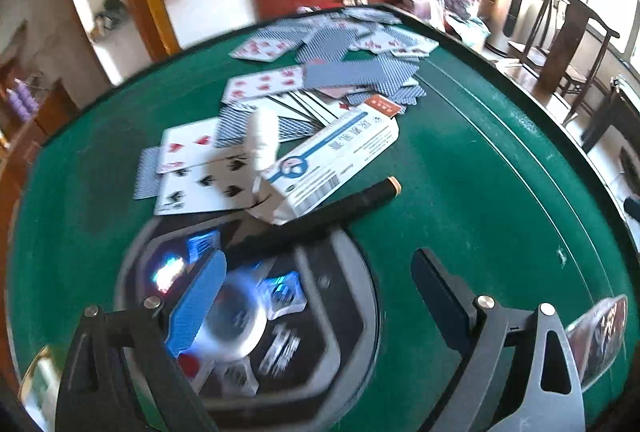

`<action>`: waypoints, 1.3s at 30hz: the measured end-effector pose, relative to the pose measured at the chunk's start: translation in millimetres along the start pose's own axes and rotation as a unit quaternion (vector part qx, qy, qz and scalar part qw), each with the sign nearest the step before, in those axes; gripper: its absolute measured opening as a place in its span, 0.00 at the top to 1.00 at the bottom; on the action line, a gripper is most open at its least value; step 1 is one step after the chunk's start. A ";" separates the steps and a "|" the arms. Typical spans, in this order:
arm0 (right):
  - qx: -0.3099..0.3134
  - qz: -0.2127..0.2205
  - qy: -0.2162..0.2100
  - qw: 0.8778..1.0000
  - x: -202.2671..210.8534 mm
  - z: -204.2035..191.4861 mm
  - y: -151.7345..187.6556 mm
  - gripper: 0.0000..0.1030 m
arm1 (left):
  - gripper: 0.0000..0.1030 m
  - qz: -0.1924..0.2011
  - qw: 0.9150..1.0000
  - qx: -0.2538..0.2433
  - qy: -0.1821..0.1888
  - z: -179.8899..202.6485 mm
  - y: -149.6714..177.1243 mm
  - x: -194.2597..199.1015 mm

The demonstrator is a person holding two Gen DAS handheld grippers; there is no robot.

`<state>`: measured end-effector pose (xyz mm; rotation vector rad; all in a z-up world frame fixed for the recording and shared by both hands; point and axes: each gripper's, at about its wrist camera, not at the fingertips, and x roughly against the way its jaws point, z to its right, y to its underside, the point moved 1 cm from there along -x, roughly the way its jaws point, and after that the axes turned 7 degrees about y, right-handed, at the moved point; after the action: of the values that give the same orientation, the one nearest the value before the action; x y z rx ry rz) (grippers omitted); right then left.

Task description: Organize objects

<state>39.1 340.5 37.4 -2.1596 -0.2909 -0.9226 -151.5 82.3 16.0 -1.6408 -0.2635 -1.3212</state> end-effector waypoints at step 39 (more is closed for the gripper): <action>0.054 -0.038 0.035 0.997 -22.3 -13.9 10.3 0.01 | 0.12 0.018 0.981 0.143 0.128 9.9 -53.4 -48.6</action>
<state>20.8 325.1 22.4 -2.0240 -0.3823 -1.0006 -200.2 135.5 4.8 -1.2177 -0.2546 -1.3813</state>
